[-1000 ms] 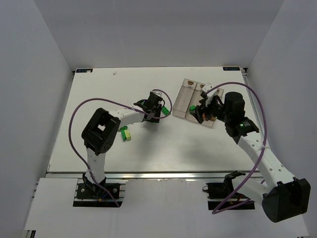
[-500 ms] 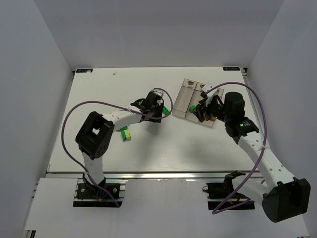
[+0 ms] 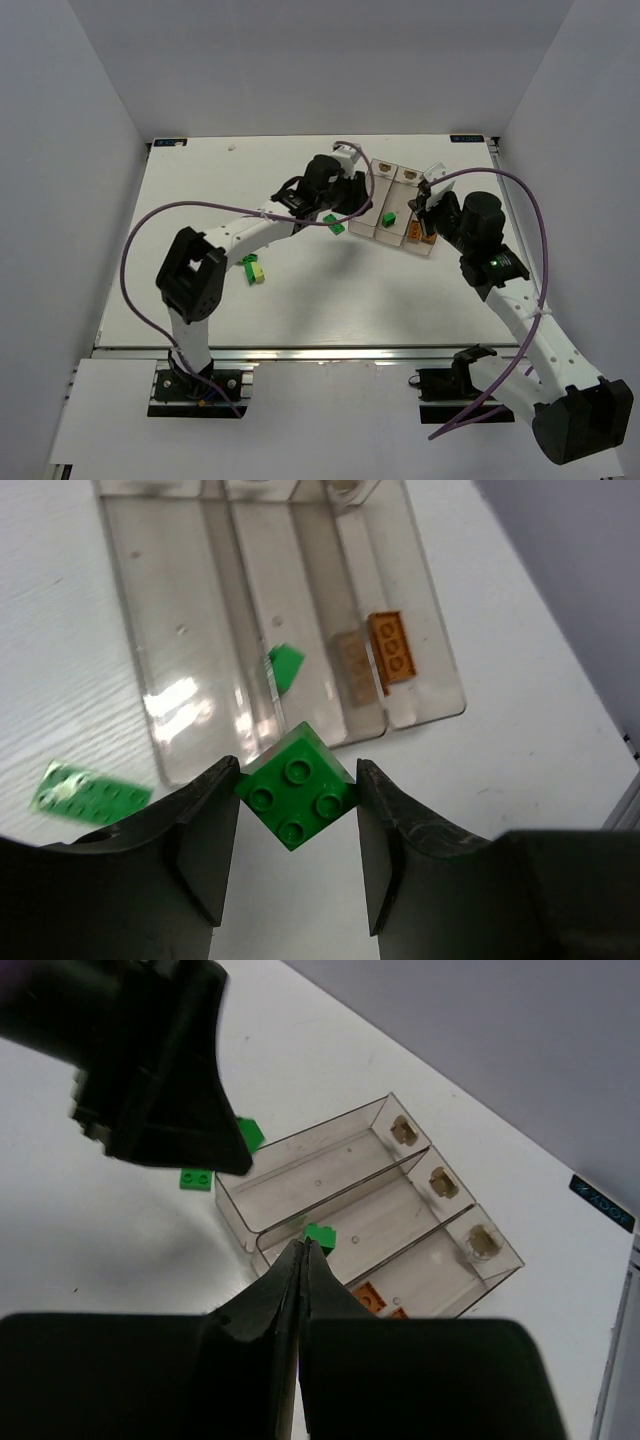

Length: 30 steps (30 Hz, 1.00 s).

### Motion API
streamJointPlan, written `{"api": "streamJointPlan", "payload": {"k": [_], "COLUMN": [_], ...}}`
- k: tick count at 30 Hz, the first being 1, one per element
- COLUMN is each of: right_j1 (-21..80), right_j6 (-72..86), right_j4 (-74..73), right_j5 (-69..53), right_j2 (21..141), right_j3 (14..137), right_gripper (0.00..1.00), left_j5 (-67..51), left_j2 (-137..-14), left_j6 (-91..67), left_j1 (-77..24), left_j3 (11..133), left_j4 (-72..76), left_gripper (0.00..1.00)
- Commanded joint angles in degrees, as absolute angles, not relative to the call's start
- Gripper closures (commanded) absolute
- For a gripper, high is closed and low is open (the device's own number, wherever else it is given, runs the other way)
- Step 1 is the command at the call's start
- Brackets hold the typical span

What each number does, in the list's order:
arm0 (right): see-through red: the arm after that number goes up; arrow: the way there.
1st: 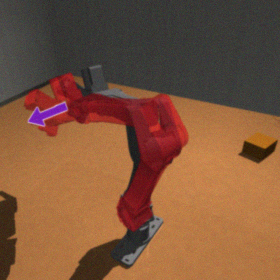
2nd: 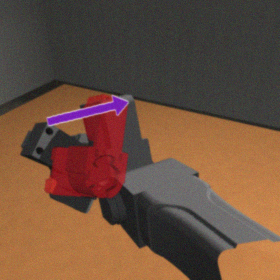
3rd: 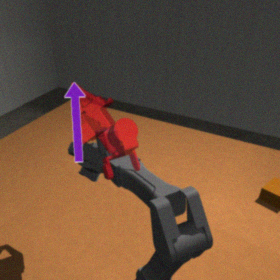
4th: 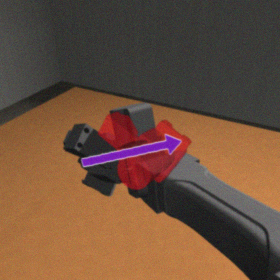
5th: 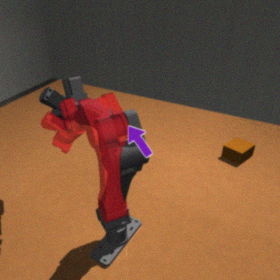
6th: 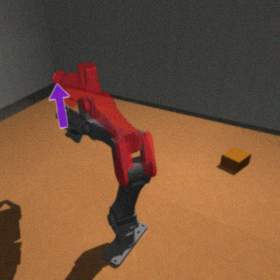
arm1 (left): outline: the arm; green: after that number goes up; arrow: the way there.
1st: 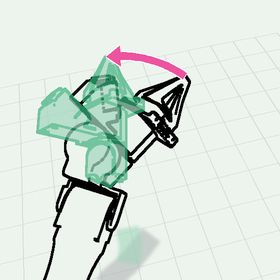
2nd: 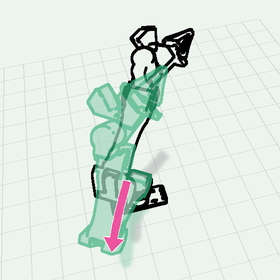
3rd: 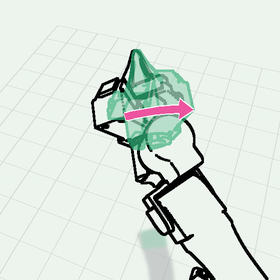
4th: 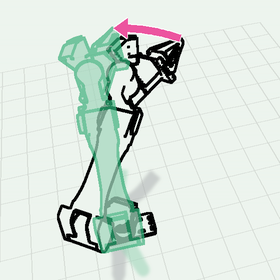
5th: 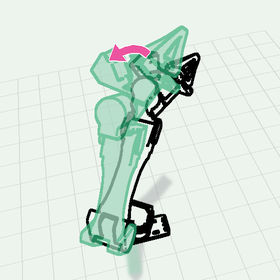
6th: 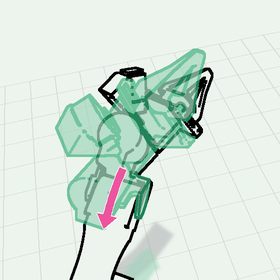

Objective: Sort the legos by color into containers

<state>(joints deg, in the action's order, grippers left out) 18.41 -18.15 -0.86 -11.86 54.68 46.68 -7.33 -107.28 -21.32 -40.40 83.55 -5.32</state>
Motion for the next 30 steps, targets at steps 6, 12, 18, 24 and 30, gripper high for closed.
{"api": "streamJointPlan", "payload": {"k": [6, 12, 18, 24, 30], "right_j1": [18.54, 18.46, 18.54, 18.54, 18.54], "right_j6": [-17.84, -18.1, -18.11, -18.37, -19.07], "right_j4": [4.39, 4.39, 4.39, 4.22, 4.04], "right_j5": [-8.17, -8.44, -8.7, -8.79, -8.79], "right_j2": [51.94, 52.03, 51.94, 52.47, 53.09], "right_j3": [45.79, 45.62, 45.7, 45.7, 45.7], "right_gripper": [1.0, 0.98, 0.93, 0.9, 0.85], "left_j5": [-8.88, -6.51, -2.11, 0.96, 0.79], "left_j2": [-122.23, -130.33, -132.8, -131.75, -129.56], "left_j6": [-23.2, -22.59, -22.41, -21.8, -22.41], "left_j1": [-45.09, -47.28, -47.72, -47.64, -47.72], "left_j3": [101.67, 113.53, 115.4, 114.17, 112.77], "left_j4": [-5.09, -10.27, -12.39, -12.83, -12.92], "left_gripper": [0.9, 0.76, 0.62, 0.48, 0.41]}}
